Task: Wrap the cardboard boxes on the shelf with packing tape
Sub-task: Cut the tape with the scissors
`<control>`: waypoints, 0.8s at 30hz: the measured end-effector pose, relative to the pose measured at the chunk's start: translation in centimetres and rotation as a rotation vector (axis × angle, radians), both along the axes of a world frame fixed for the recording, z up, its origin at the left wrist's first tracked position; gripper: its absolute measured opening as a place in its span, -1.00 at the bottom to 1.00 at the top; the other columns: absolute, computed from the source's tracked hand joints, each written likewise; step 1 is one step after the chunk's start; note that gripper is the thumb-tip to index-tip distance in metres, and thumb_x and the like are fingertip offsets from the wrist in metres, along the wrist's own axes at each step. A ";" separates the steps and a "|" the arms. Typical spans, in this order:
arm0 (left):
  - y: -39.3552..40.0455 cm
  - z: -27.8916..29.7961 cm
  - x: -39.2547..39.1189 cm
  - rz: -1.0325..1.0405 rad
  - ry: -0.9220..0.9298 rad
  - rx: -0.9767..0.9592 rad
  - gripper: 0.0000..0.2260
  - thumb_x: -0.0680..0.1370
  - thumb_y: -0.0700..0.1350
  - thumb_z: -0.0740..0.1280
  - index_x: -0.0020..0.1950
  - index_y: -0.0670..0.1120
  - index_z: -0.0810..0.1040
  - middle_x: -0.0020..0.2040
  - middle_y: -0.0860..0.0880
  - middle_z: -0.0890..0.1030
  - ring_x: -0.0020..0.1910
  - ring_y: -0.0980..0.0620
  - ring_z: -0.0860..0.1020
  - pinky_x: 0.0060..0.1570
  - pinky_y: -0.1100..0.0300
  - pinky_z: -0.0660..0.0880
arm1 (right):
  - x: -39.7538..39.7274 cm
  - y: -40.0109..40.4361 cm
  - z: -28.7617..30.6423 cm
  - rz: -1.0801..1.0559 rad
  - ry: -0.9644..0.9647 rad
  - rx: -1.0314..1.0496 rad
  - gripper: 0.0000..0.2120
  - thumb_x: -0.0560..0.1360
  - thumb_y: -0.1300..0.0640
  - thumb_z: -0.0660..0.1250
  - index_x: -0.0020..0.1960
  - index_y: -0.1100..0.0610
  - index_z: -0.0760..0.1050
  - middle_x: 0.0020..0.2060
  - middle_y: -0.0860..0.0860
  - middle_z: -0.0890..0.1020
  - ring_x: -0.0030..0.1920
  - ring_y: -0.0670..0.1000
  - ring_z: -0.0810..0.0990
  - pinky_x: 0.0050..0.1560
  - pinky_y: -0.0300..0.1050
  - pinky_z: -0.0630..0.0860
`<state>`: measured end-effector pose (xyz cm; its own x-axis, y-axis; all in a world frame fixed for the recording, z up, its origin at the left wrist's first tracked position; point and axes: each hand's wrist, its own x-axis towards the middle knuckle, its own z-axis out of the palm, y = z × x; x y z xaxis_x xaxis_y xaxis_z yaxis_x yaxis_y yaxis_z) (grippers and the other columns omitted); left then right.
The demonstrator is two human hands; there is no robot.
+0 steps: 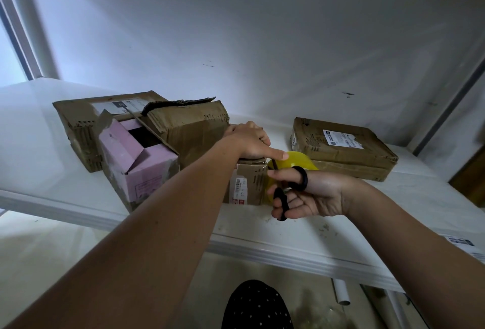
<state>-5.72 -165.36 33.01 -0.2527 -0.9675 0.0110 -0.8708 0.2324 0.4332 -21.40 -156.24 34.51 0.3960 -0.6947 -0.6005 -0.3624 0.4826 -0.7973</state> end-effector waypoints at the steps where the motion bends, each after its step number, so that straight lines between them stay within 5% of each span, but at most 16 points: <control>1: 0.0 0.0 0.0 0.000 0.000 -0.005 -0.43 0.32 0.47 0.28 0.18 0.16 0.52 0.27 0.06 0.36 0.38 0.01 0.26 0.35 0.06 0.09 | 0.0 0.0 0.0 -0.004 0.001 0.000 -0.69 0.50 -0.09 0.28 -0.08 0.18 0.47 -0.40 0.07 0.61 -0.35 0.02 0.67 -0.45 -0.26 0.58; 24: -0.2 -0.3 0.2 -0.005 -0.002 -0.029 -0.43 0.34 0.47 0.27 0.18 0.14 0.52 0.26 0.05 0.38 0.38 0.00 0.27 0.40 0.03 0.08 | 1.2 0.2 -1.2 -0.055 0.085 -0.143 -0.70 0.53 -0.10 0.27 -0.17 0.14 0.45 -0.51 -0.02 0.60 -0.41 -0.05 0.66 -0.50 -0.32 0.52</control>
